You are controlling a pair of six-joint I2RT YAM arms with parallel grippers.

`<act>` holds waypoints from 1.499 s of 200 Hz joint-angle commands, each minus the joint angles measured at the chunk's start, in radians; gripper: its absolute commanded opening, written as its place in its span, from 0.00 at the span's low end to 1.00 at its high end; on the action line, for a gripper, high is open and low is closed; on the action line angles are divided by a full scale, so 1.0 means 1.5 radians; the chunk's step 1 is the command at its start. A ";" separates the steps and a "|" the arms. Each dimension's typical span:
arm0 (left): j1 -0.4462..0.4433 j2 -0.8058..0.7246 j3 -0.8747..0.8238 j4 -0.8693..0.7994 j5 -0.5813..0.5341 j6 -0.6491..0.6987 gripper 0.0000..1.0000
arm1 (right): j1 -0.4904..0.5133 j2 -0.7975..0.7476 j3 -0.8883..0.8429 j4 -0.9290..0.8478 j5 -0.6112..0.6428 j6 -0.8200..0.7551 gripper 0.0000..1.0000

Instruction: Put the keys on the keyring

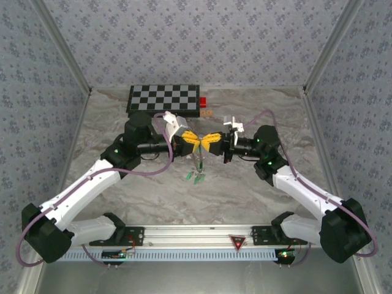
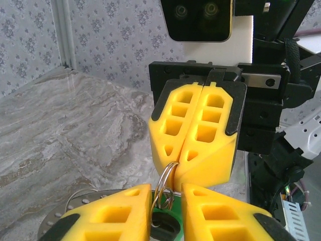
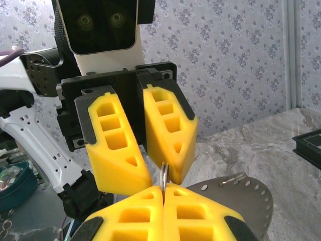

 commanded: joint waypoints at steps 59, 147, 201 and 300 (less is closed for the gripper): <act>0.001 0.006 0.027 0.005 0.026 0.006 0.00 | 0.003 -0.009 0.025 0.016 -0.007 -0.004 0.00; 0.002 0.014 0.102 -0.178 -0.040 0.099 0.00 | 0.001 -0.056 0.059 -0.259 0.092 -0.173 0.27; 0.002 0.036 0.165 -0.319 -0.069 0.180 0.00 | 0.033 -0.036 0.113 -0.389 0.128 -0.266 0.27; -0.003 0.042 0.185 -0.373 -0.049 0.212 0.00 | 0.064 0.025 0.163 -0.406 0.095 -0.286 0.28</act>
